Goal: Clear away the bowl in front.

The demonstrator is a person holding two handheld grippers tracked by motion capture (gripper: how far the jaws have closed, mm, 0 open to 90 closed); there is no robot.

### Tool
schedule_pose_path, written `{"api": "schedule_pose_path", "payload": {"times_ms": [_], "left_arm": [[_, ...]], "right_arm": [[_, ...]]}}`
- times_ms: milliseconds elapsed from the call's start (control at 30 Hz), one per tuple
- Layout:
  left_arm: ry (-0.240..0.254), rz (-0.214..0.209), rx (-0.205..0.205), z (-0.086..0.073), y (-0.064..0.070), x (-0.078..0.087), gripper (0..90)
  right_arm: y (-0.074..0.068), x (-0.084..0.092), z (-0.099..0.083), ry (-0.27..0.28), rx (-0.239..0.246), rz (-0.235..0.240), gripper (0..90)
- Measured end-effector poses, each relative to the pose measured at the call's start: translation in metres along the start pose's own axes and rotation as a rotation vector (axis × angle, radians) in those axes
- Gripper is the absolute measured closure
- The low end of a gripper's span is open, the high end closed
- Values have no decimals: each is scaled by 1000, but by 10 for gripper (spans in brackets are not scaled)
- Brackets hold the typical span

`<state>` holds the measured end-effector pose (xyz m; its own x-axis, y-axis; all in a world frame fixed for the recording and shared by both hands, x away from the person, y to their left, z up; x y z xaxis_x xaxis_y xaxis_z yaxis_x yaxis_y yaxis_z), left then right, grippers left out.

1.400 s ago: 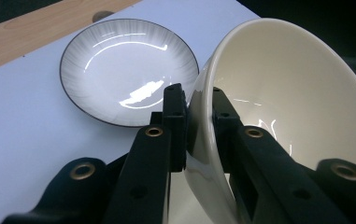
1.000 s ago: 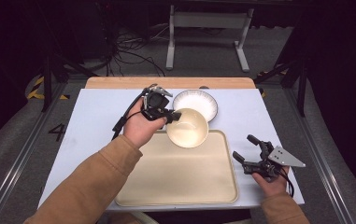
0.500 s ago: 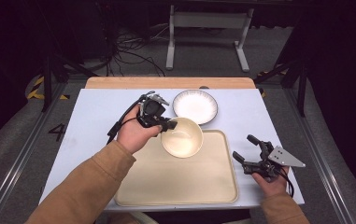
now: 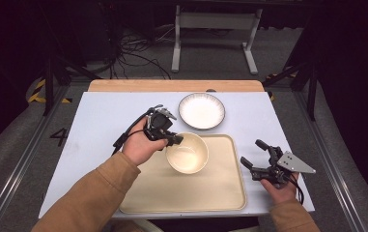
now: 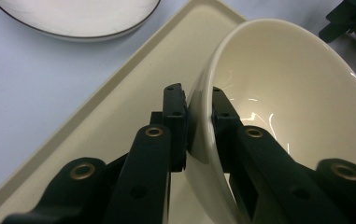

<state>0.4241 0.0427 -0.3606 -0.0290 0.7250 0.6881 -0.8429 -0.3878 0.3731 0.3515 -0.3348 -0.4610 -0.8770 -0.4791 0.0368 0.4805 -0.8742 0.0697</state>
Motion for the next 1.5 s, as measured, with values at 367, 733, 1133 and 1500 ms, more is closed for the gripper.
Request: {"api": "schedule_pose_path", "payload": {"times_ms": [367,733,1133,1500], "left_arm": [[-69,4,-5,-10,-8,-15,813],[-113,4,-5,-16,-11,-26,812],[-123,-4,-7,-21,-17,-34,809],[-122,-23,-18,-21,-20,-37,812]], "right_arm": [[0,0,0,1,1,0,122],[0,0,0,1,0,1,122],[0,0,0,0,0,-1,123],[0,0,0,0,-1,0,123]]}}
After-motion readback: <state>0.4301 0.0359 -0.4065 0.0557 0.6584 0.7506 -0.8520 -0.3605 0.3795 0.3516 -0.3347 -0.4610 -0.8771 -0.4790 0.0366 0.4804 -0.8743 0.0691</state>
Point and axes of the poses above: each handheld gripper's, and its own axes: x roughly backward along the jaws, z roughly out of its top, y roughly to its right, the point moved 1 cm from there along -x, roughly forward along the jaws, and after that the axes turned 14 degrees about -z, right-handed, at the moved point
